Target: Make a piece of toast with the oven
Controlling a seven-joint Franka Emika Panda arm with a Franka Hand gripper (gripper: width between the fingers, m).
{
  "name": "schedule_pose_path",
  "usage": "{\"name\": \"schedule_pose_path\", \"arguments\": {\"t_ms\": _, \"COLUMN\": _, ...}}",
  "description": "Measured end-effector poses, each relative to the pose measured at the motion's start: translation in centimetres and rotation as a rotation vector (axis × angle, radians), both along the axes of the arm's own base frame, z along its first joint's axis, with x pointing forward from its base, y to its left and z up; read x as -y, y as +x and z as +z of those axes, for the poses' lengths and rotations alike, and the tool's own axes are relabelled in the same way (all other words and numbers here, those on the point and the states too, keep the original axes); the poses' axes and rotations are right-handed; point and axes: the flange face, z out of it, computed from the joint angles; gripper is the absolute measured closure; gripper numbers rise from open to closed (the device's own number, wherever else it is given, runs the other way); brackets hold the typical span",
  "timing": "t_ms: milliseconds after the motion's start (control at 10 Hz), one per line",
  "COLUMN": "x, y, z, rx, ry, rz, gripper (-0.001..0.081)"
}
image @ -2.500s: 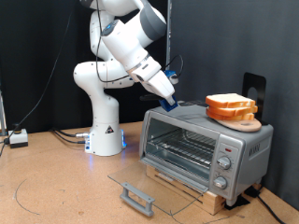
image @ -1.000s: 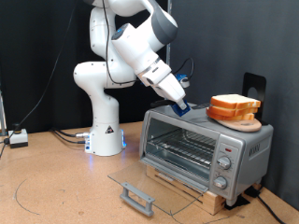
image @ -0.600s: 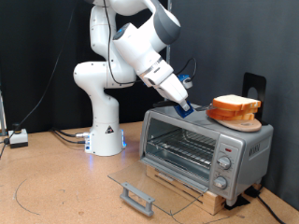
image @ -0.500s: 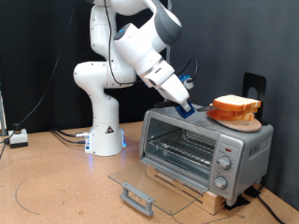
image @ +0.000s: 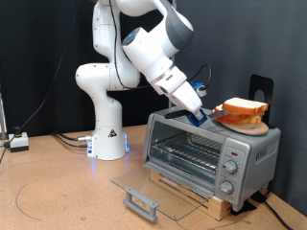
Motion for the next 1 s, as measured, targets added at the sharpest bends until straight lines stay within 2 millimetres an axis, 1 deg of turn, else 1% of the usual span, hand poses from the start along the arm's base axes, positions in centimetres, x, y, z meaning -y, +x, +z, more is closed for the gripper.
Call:
{"name": "schedule_pose_path", "arguments": {"t_ms": 500, "x": -2.1, "y": 0.0, "z": 0.9, "rx": 0.052, "ry": -0.002, "rz": 0.073, "gripper": 0.0338}}
{"name": "schedule_pose_path", "arguments": {"t_ms": 1000, "x": -4.4, "y": -0.7, "z": 3.4, "rx": 0.13, "ry": -0.058, "rz": 0.119, "gripper": 0.0338}}
